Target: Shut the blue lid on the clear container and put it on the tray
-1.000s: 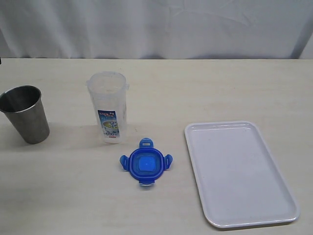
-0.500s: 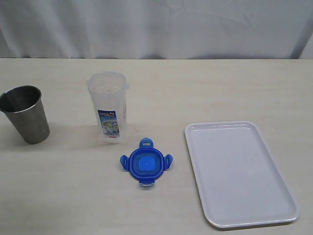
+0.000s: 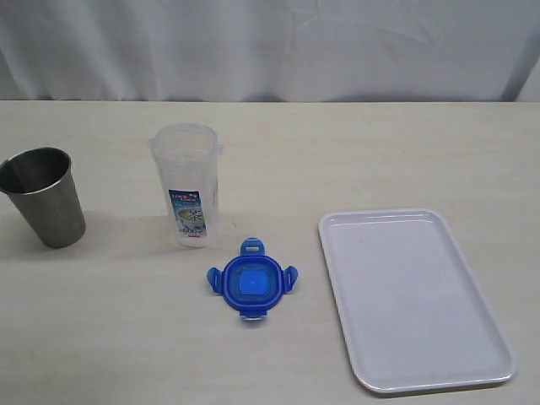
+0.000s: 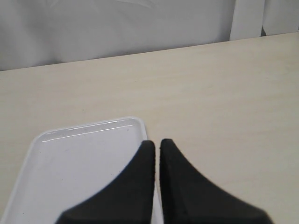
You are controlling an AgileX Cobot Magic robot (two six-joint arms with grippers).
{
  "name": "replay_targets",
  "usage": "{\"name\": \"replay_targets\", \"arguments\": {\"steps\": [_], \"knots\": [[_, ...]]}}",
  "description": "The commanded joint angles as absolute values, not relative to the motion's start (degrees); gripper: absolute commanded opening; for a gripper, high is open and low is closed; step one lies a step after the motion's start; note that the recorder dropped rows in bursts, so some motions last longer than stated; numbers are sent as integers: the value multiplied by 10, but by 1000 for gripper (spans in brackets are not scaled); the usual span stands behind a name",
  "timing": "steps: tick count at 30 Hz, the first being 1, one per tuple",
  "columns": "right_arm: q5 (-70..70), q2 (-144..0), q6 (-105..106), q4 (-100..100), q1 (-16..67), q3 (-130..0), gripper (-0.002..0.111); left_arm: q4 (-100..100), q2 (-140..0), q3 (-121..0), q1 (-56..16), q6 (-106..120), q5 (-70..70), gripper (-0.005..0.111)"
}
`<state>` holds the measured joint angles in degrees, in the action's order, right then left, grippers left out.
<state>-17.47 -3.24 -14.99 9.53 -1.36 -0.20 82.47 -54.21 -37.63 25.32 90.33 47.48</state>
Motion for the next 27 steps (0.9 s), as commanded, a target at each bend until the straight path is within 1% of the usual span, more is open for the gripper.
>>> {"name": "replay_targets", "arguments": {"steps": [1, 11, 15, 19, 22, 27], "knots": [[-175, -31, -150, 95, -12, 0, 4, 803, -533, -374, 252, 861, 442, 86], [-175, -31, -150, 95, -12, 0, 4, 665, -421, -374, 252, 691, 359, 86], [-175, -31, -150, 95, -12, 0, 4, 701, -414, -374, 252, 694, 368, 86], [-175, -31, -150, 95, -12, 0, 4, 633, -412, -374, 252, 644, 367, 86], [-175, -31, -150, 95, -12, 0, 4, 571, -412, -374, 252, 560, 347, 86], [-175, -31, -150, 95, -12, 0, 4, 387, -412, -374, 252, 284, 274, 86]]}}
